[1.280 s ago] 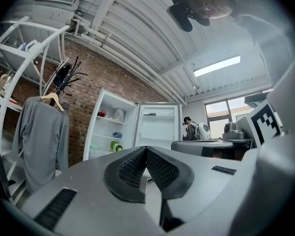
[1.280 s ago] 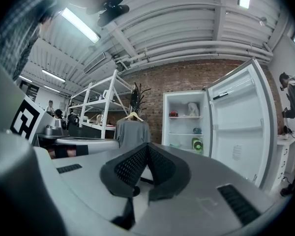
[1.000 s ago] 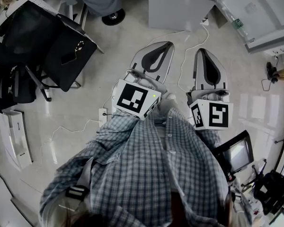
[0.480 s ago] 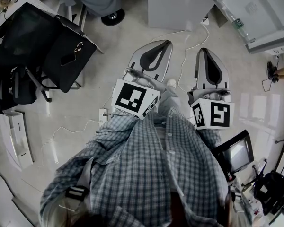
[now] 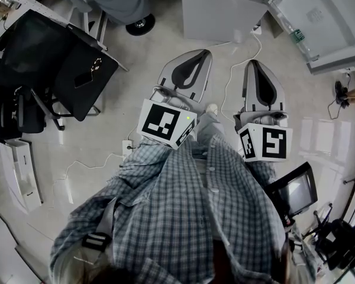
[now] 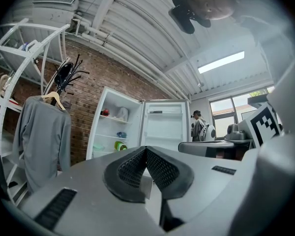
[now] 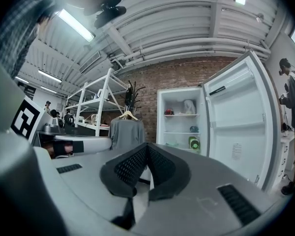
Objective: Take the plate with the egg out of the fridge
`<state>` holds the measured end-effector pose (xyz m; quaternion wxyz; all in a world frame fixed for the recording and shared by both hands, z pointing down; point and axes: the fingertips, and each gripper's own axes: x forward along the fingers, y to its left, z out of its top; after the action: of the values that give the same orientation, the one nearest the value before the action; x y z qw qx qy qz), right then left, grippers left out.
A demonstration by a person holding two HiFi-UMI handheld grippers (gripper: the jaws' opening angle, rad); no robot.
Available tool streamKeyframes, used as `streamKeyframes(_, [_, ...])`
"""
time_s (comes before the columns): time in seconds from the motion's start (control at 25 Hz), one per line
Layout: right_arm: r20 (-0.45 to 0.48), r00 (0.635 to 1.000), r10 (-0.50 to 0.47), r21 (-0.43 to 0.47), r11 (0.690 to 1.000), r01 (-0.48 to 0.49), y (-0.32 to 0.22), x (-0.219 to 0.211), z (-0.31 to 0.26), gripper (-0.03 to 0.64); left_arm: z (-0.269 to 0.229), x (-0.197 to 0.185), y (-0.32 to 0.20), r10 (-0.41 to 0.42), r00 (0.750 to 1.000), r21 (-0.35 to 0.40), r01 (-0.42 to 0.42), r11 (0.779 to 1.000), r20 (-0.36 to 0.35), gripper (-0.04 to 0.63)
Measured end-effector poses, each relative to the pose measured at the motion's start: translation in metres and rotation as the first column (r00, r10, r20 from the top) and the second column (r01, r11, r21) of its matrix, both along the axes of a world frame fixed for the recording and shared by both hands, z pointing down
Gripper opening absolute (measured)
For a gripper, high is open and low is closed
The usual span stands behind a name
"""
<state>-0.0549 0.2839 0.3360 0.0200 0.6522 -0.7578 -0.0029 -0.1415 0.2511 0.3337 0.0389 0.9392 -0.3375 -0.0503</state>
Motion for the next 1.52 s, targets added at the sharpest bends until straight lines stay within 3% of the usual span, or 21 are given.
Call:
streamKeyframes(1.0, [0.037,0.993,-0.111,-0.001,0.994,0.111,-0.122,0.099,0.006,0.005,0.0,0.094,-0.107,-0.11,0.993,-0.002,0.11,0.994,0.035,0.006])
streamKeyframes(1.52, [0.028,0.992,-0.12,0.017,0.993,0.119,-0.151,0.143,0.005,0.005,-0.001,0.141,-0.137,-0.11,0.994,0.019,0.11,0.994,0.026,0.006])
